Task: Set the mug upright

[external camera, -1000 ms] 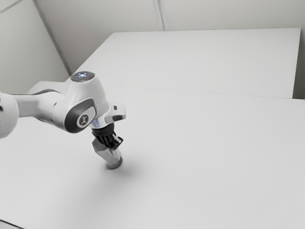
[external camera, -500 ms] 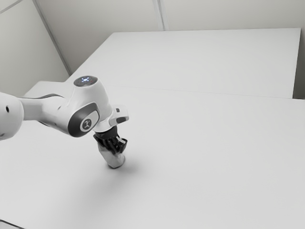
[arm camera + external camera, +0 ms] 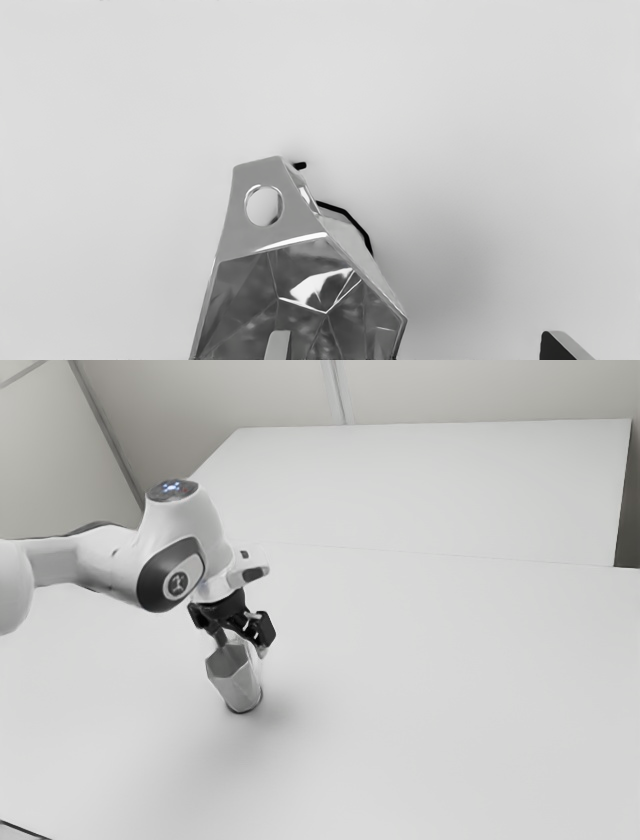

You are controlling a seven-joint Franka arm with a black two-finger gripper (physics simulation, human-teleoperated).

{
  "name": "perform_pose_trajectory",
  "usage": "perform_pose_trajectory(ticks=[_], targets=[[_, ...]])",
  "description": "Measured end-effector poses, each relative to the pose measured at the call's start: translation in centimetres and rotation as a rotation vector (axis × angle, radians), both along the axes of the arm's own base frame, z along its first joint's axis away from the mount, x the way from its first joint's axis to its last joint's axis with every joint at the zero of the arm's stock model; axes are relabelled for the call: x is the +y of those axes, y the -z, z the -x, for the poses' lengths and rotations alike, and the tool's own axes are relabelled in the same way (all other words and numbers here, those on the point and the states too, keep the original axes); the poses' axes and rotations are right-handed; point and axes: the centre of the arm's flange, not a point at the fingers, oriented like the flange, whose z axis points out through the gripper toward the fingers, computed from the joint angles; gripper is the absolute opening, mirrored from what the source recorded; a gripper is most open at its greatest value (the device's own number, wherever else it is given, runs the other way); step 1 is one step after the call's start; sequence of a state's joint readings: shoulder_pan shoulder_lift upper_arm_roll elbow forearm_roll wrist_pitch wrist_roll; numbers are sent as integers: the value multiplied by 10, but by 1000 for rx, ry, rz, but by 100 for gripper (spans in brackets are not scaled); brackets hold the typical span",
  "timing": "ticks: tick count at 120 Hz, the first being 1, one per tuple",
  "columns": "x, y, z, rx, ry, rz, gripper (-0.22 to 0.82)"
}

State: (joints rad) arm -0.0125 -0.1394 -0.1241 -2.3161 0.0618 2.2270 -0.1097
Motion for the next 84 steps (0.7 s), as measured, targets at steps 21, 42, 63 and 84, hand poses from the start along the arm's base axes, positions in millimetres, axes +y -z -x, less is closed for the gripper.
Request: perform_pose_trajectory(ticks=[21,42,63,84], targets=[[-10,-46,-16,19,-4,6,57],[-15,-92,-28,44,-15,16,59],[-15,-131,-35,66,-24,19,60],[-15,-159,-41,57,-30,23,60]])
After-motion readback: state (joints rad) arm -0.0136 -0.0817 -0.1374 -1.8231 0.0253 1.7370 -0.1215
